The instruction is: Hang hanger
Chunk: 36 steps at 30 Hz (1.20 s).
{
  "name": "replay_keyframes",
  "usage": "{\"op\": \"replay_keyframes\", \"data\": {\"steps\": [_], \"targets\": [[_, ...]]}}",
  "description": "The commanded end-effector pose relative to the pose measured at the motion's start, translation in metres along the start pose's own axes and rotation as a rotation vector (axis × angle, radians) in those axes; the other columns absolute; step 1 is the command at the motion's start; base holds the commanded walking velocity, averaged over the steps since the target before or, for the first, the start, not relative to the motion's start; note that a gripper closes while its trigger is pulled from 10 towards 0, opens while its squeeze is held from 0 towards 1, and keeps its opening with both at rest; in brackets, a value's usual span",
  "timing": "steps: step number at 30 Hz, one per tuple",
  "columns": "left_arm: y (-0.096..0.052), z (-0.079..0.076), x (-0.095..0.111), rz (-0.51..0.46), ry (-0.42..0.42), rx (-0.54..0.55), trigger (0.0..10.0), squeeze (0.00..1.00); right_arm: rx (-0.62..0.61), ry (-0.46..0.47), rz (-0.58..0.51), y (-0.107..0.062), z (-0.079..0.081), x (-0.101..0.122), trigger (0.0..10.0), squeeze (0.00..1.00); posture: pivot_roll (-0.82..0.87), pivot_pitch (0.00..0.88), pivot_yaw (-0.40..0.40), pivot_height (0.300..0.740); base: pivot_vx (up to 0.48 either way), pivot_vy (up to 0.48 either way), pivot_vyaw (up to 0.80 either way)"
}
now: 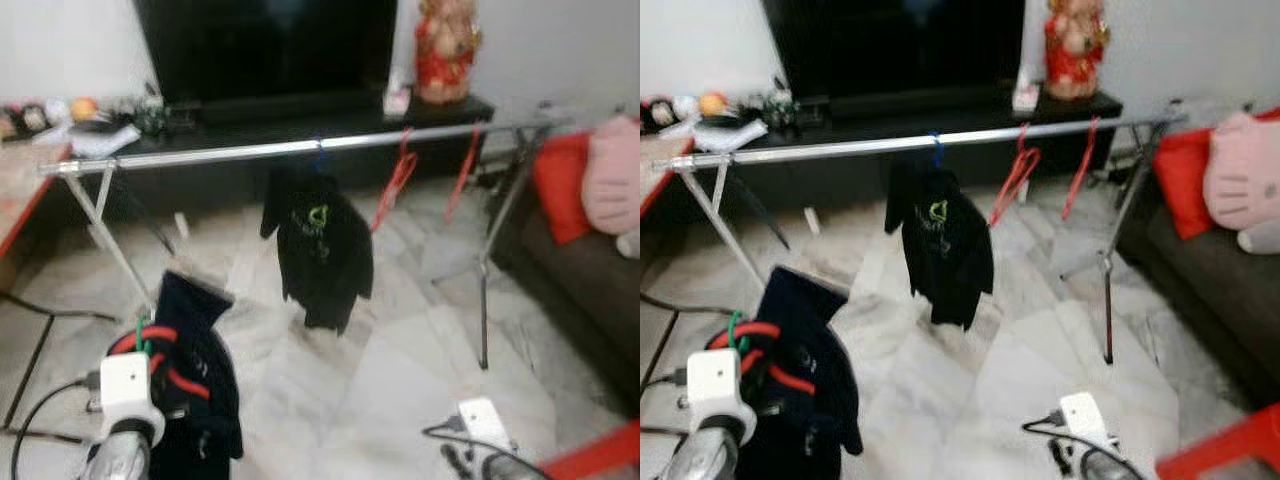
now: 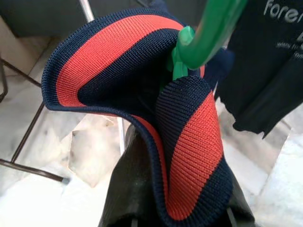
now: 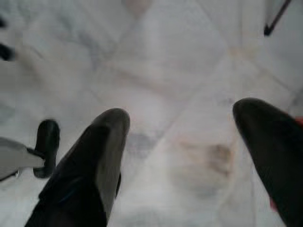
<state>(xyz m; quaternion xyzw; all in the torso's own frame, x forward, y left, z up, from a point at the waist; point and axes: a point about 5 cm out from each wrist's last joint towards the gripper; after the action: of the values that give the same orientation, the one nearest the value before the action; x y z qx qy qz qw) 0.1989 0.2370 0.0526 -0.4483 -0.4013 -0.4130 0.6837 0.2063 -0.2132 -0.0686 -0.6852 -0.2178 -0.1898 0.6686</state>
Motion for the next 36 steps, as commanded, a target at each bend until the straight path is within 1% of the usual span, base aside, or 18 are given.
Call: {"op": "replay_keyframes", "data": {"steps": [1,4,6,10,12,17,20,26,36], "targets": [[0.0017,-0.0017,0.0119,-0.046,0.001,0.0,10.0,0.0,-0.031,-0.003,0.018,-0.0027,-0.0123,-0.0058,10.0,0.0,-0.11,0.0,0.018,0.74,0.39,0.0,0.0],[0.0015,-0.0018,0.012,-0.046,0.002,-0.001,10.0,0.0,-0.031,-0.003,0.018,-0.0027,-0.0123,-0.0058,10.0,0.0,-0.11,0.0,0.018,0.74,0.389,0.0,0.0],[0.0015,-0.0047,0.01,-0.037,0.007,-0.01,10.0,0.0,-0.01,-0.044,0.023,-0.0024,-0.0107,-0.0047,10.0,0.0,-0.11,0.0,0.014,0.74,0.146,0.0,0.73],[0.0014,-0.006,0.0095,-0.034,0.007,-0.017,10.0,0.0,-0.006,-0.048,0.028,-0.0024,-0.0105,-0.0048,10.0,0.0,-0.11,0.0,0.014,0.74,0.0,0.0,0.8],[0.0004,-0.0082,0.0066,-0.021,0.019,-0.031,10.0,0.0,0.002,-0.07,0.037,-0.0023,-0.0101,-0.0047,10.0,0.0,-0.11,0.0,0.013,0.74,0.0,0.0,0.8],[-0.0014,-0.0075,0.0031,-0.006,0.028,-0.021,10.0,0.0,0.0,-0.052,0.039,-0.0024,-0.0103,-0.0059,10.0,0.0,-0.11,0.0,0.013,0.74,0.0,0.0,0.7],[-0.0018,-0.0074,0.0029,-0.004,0.031,-0.024,10.0,0.0,0.006,-0.029,0.045,-0.0025,-0.0099,-0.0072,10.0,0.0,-0.11,0.0,0.012,0.74,0.0,0.0,0.0],[-0.002,-0.0071,0.0032,-0.008,0.05,-0.032,10.0,0.0,0.004,-0.038,0.042,-0.0025,-0.0102,-0.0069,10.0,0.0,-0.11,0.0,0.012,0.74,0.0,0.0,0.0],[-0.0015,-0.0076,0.0032,-0.005,0.061,-0.035,10.0,0.0,0.005,-0.029,0.043,-0.0026,-0.0102,-0.0073,10.0,0.0,-0.1,0.0,0.01,0.74,0.0,-0.296,0.0]]}}
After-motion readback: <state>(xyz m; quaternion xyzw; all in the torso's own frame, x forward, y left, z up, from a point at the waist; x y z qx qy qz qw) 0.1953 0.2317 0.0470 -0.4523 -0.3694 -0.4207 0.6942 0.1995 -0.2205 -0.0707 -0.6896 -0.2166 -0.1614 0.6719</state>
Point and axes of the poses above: a point about 5 cm out from each wrist's last joint towards the gripper, its own y axis pointing out of the wrist towards the gripper, its own x axis along the axis of the wrist's last joint, z = x × y, and after that the axes turned 11 degrees about y, right-handed
